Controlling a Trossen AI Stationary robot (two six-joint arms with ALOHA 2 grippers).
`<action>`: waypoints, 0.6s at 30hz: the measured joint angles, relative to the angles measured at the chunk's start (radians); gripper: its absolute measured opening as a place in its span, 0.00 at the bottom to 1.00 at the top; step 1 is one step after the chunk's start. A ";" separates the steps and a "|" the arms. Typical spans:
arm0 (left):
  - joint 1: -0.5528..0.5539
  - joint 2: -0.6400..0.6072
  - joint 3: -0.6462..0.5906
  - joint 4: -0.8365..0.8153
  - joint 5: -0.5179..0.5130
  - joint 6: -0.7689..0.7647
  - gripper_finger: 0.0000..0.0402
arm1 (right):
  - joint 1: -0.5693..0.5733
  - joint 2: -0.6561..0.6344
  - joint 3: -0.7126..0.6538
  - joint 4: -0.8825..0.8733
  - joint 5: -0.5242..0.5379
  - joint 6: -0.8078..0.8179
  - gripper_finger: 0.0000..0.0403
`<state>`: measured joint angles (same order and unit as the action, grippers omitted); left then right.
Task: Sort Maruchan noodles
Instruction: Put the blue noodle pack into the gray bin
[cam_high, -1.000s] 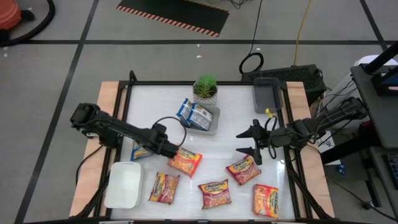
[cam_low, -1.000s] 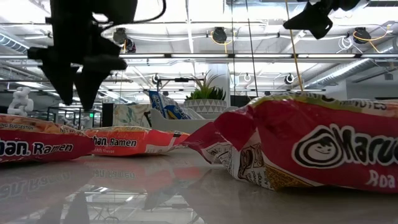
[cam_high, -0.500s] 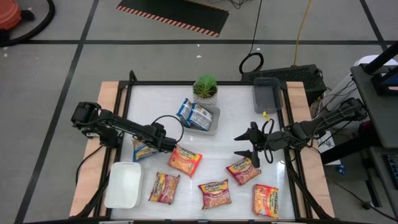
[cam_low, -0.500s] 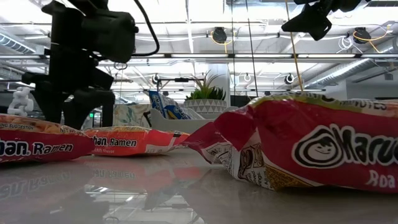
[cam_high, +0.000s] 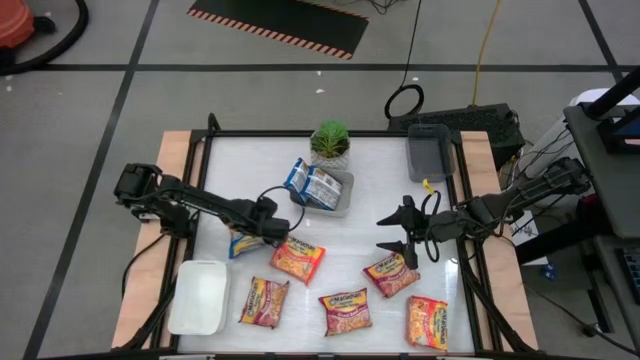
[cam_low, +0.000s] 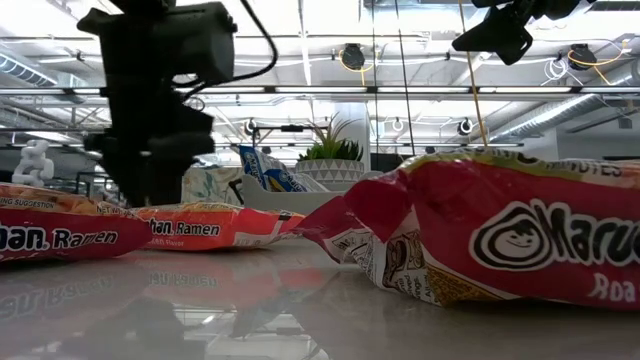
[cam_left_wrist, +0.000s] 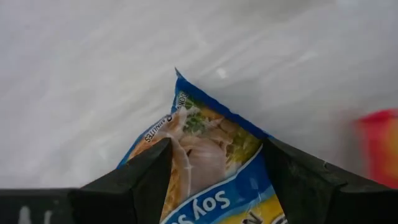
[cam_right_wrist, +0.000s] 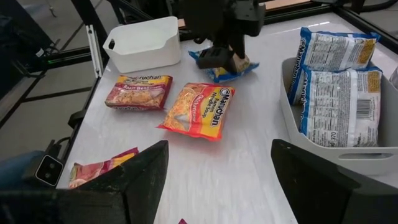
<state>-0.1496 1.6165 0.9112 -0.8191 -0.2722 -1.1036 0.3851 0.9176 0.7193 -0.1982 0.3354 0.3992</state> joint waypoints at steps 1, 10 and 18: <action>-0.004 0.000 0.000 0.026 0.001 0.022 0.63 | 0.000 0.000 0.000 0.000 0.000 0.000 0.68; -0.083 0.002 0.040 0.125 0.112 0.293 0.63 | 0.000 0.000 0.000 -0.002 0.000 -0.002 0.68; -0.193 0.003 0.134 0.106 0.105 0.393 0.63 | 0.000 0.000 0.000 -0.005 -0.001 -0.025 0.68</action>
<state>-0.3422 1.6196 1.0447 -0.7132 -0.1676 -0.7107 0.3851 0.9176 0.7193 -0.2031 0.3347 0.3740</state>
